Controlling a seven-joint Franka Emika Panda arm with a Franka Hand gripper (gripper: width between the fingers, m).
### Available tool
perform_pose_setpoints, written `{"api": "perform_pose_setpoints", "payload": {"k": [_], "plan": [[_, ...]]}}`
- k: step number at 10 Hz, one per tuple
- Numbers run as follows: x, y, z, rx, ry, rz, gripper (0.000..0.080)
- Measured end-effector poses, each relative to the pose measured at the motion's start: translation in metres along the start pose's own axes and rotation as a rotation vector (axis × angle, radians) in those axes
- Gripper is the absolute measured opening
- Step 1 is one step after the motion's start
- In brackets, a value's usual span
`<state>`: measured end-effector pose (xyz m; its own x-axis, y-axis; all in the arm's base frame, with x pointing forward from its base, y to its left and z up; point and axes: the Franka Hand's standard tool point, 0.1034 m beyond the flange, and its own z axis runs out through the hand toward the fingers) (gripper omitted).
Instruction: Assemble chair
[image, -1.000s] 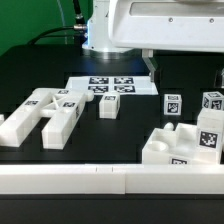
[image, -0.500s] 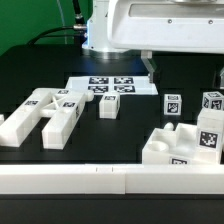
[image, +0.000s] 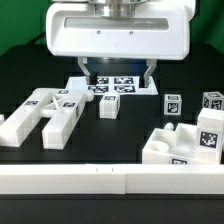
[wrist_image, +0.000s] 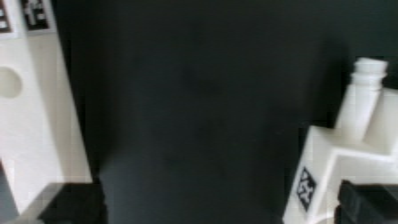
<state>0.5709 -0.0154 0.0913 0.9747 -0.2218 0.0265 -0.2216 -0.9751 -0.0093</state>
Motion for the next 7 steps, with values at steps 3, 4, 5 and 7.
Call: {"api": "perform_pose_setpoints", "payload": {"k": [3, 4, 5, 7], "plan": [[-0.001, 0.001, 0.002, 0.0, 0.004, -0.029, 0.0649], [-0.007, 0.009, 0.009, 0.002, 0.027, -0.088, 0.0649], [-0.024, 0.017, 0.023, -0.006, 0.031, -0.125, 0.0649], [-0.039, 0.027, 0.036, -0.018, 0.043, -0.175, 0.0649]]}}
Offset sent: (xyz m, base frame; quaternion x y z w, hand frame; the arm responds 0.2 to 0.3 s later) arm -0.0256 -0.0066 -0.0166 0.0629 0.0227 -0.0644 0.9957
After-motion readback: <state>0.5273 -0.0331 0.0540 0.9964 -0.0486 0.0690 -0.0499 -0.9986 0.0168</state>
